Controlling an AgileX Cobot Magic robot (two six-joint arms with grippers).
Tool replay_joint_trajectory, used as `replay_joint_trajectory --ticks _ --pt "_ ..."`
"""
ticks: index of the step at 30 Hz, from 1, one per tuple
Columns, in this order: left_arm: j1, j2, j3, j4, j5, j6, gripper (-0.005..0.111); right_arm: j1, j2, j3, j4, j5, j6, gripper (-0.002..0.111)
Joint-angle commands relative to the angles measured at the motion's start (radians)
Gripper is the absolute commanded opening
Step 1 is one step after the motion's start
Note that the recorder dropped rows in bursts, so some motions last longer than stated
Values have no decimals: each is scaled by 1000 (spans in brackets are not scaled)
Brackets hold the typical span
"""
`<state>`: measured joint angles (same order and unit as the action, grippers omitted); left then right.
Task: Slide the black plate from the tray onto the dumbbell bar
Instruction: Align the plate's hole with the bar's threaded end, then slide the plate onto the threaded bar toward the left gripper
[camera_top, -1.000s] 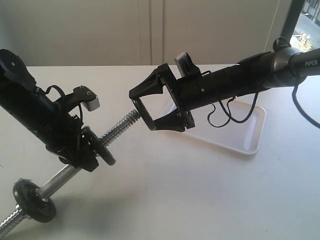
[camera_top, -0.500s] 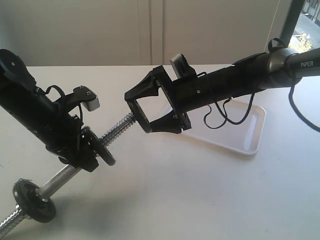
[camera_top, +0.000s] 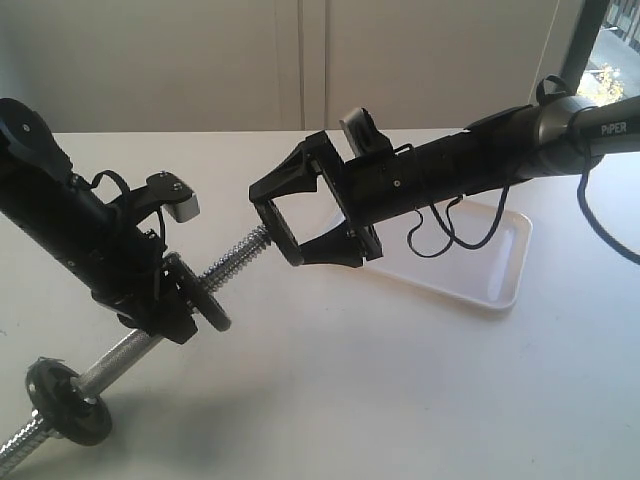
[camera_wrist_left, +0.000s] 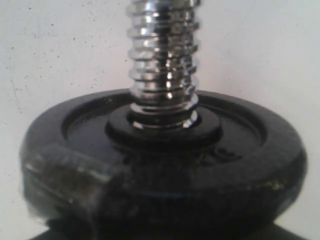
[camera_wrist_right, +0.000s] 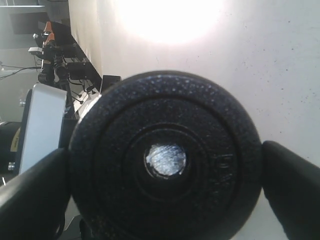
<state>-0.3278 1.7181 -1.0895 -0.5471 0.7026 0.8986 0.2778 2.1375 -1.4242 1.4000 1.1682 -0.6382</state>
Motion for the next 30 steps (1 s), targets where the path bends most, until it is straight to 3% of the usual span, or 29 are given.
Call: replay_joint_trajectory --ticks 1,30 --pt "-4 -44 -17 -96 51 -2 0 0 -17 -6 33 53 -12 0" --pt "-4 -44 -17 -96 51 -2 0 48 -17 -6 16 53 -12 0"
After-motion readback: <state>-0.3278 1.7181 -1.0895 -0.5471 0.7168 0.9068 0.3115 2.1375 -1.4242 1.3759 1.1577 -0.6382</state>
